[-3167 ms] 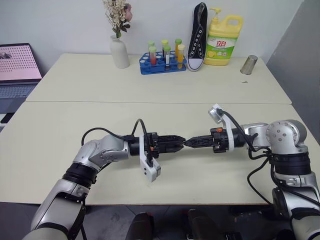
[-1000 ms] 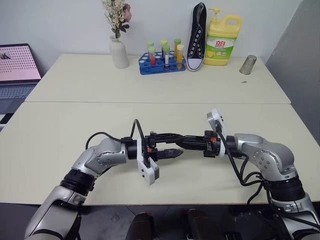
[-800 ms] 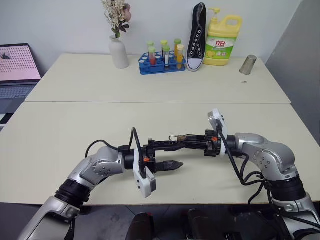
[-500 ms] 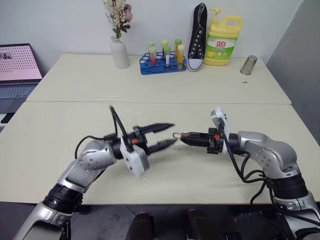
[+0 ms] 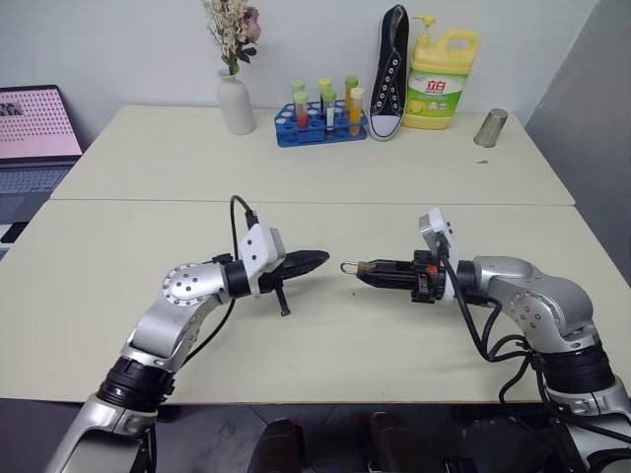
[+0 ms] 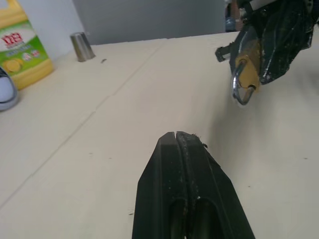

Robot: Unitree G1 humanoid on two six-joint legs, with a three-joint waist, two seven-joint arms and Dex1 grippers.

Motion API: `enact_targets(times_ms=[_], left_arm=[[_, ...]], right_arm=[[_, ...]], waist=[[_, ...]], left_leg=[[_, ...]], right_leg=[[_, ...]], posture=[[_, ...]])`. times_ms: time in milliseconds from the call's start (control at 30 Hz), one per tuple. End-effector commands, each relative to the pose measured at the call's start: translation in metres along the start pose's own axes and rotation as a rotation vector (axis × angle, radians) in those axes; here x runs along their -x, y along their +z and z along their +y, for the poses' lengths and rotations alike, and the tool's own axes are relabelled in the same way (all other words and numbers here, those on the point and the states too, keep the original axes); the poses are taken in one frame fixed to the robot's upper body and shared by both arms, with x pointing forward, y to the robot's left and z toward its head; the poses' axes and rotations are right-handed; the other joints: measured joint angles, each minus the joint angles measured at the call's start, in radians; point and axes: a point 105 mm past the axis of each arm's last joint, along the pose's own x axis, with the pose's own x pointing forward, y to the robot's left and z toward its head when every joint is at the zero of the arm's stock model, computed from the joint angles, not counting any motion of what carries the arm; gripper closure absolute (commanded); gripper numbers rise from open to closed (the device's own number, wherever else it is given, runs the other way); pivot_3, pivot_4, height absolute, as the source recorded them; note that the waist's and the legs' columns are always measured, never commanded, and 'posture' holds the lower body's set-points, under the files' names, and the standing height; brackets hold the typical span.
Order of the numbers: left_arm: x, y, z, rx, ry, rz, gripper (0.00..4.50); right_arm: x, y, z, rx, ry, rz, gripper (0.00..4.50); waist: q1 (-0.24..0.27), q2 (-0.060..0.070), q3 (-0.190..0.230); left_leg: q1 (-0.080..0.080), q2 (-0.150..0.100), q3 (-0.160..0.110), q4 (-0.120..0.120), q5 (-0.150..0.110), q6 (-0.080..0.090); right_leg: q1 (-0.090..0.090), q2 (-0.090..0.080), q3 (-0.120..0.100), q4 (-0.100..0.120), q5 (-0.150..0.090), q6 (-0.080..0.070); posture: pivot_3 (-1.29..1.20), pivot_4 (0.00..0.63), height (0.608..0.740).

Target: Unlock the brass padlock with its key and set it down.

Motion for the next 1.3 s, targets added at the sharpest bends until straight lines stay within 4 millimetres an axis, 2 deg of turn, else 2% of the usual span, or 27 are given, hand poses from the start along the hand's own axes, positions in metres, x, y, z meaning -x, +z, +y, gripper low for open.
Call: enact_targets(times_ms=[33,467,1033,1300], left_arm=[[-0.01,0.014,-0.007,-0.022,-0.064,-0.038,4.5],[-0.007,0.025,-0.024,0.034,-0.175,-0.034,4.5],[-0.002,0.052,-0.023,0.186,-0.184,-0.102,4.5],[-0.002,0.049,-0.022,0.183,-0.175,-0.081,4.5]], right_arm=[[0.003,0.013,0.009,0.048,0.03,-0.036,4.29],[0.004,0.01,0.006,0.044,0.015,-0.026,4.29],[0.004,0.007,0.002,0.056,0.006,-0.008,4.29],[0.003,0.006,0.002,0.057,0.007,-0.007,4.29]], waist=[[-0.001,0.0,0.0],[-0.002,0.0,0.0],[-0.002,0.0,0.0],[-0.002,0.0,0.0]], left_leg=[[0.0,0.0,0.0,0.0,0.0,0.0],[0.0,0.001,0.0,0.0,0.0,0.0],[0.0,0.001,0.0,0.0,0.0,0.0],[0.0,0.001,0.0,0.0,0.0,0.0]], right_leg=[[0.0,0.0,0.0,0.0,0.0,0.0],[0.0,0.001,0.001,0.0,0.0,0.0],[0.0,0.001,0.001,0.0,-0.001,0.001],[0.0,0.001,0.001,0.0,-0.001,0.001]], posture=[[0.0,0.15,0.74],[0.0,0.15,0.74],[0.0,0.15,0.74],[0.0,0.15,0.74]])
